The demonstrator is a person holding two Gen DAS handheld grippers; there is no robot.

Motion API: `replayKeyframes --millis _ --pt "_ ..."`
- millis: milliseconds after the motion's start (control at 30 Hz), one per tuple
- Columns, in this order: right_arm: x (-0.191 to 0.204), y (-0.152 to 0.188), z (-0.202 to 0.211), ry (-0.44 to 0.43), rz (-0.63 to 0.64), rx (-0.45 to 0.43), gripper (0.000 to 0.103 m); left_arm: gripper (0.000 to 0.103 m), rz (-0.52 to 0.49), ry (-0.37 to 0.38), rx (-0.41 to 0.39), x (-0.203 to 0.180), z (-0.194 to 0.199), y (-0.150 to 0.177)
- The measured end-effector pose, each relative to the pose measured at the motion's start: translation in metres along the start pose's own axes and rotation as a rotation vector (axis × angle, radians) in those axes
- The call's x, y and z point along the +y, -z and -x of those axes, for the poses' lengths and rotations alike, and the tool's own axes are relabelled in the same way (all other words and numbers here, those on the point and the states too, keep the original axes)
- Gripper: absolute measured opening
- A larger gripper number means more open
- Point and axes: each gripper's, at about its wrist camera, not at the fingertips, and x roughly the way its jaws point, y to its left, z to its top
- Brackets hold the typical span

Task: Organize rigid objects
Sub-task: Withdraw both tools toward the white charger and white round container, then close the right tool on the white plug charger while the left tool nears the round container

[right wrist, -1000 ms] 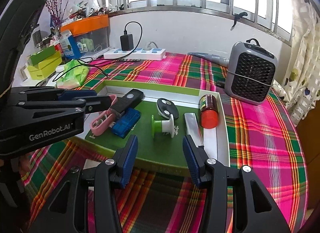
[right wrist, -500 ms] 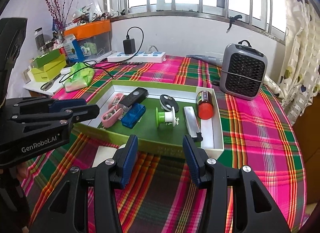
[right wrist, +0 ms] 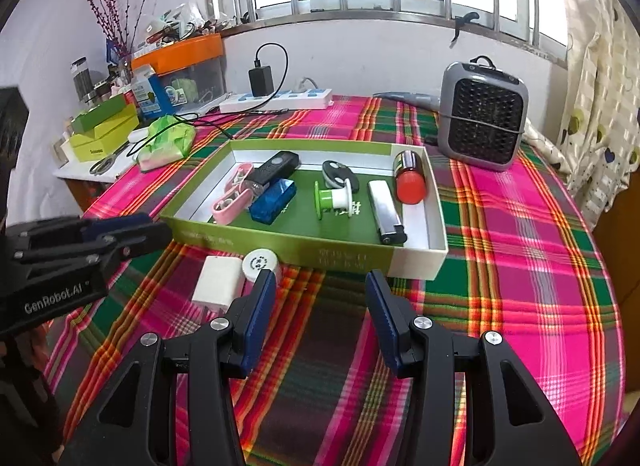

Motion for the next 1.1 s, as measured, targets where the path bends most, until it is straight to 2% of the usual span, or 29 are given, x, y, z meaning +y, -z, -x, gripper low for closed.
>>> replayKeyframes --millis 433,867,1100 --pt "0.026 0.002 -0.013 -0.056 0.021 0.043 0.048 0.028 0.031 0.022 0.023 0.020 0.001 0.019" --pt "0.054 0.003 -0.034 -0.135 0.014 0.102 0.048 0.028 0.061 0.038 0.028 0.038 0.002 0.023" --pt "0.063 0.002 -0.046 -0.132 0.019 0.128 0.048 0.028 0.069 0.035 0.035 0.044 0.002 0.024"
